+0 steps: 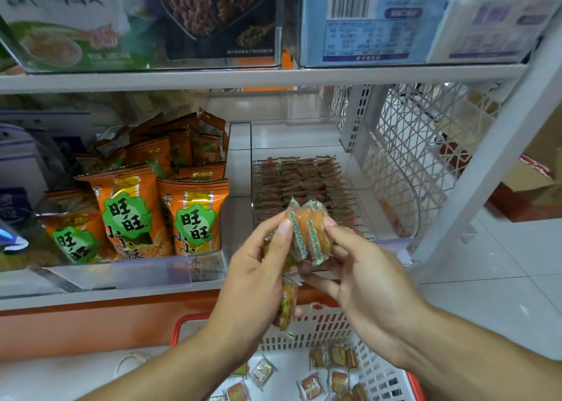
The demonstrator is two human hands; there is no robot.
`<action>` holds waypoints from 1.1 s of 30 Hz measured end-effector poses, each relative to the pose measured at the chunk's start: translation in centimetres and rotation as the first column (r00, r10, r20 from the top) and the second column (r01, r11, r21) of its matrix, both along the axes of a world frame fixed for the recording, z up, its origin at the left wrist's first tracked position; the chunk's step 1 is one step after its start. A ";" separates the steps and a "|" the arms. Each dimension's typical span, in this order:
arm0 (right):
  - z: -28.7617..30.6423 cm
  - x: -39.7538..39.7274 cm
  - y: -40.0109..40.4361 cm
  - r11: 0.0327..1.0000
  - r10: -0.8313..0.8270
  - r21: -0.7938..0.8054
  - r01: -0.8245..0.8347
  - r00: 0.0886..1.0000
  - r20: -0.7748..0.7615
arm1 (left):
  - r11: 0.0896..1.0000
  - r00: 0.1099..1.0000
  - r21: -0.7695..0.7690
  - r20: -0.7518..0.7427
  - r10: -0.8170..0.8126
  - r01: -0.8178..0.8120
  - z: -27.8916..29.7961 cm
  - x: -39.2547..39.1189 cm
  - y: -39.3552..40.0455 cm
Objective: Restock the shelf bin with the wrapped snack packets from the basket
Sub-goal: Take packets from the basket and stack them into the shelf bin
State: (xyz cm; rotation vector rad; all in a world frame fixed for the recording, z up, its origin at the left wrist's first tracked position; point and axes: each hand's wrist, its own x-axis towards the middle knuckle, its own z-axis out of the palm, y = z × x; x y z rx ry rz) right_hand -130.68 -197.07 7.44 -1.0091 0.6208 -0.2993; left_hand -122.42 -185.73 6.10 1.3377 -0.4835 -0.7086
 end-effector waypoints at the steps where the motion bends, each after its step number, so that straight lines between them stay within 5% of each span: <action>1: 0.0 0.0 -0.1 1.000 0.000 -0.025 0.000 1.000 -0.005 | 1.000 1.000 0.014 -0.013 -0.003 0.003 0.1 0.1 0.0; 7: -0.2 0.0 -0.3 0.996 -0.061 -0.064 0.063 0.998 0.028 | 1.000 0.999 0.026 -0.032 -0.012 0.013 0.3 0.2 0.0; 16: 0.5 0.2 -1.9 0.996 0.087 -0.044 -0.084 0.993 0.079 | 0.990 0.997 0.130 0.038 -0.069 0.063 1.0 0.9 0.3; 22: 1.1 0.6 -2.4 0.953 0.050 -0.302 0.004 0.984 0.171 | 0.977 0.927 0.127 -0.356 -0.118 0.173 2.0 -0.3 -0.2; 28: 0.7 0.6 -2.6 0.943 0.209 -0.296 -0.151 0.962 0.177 | 0.990 0.967 0.088 -0.238 -0.089 0.113 2.0 0.1 -0.1; 33: 3.1 0.1 -6.9 0.671 0.518 -0.565 -0.480 0.849 -0.106 | 0.961 0.967 0.153 -0.141 -0.211 0.231 1.8 1.7 0.6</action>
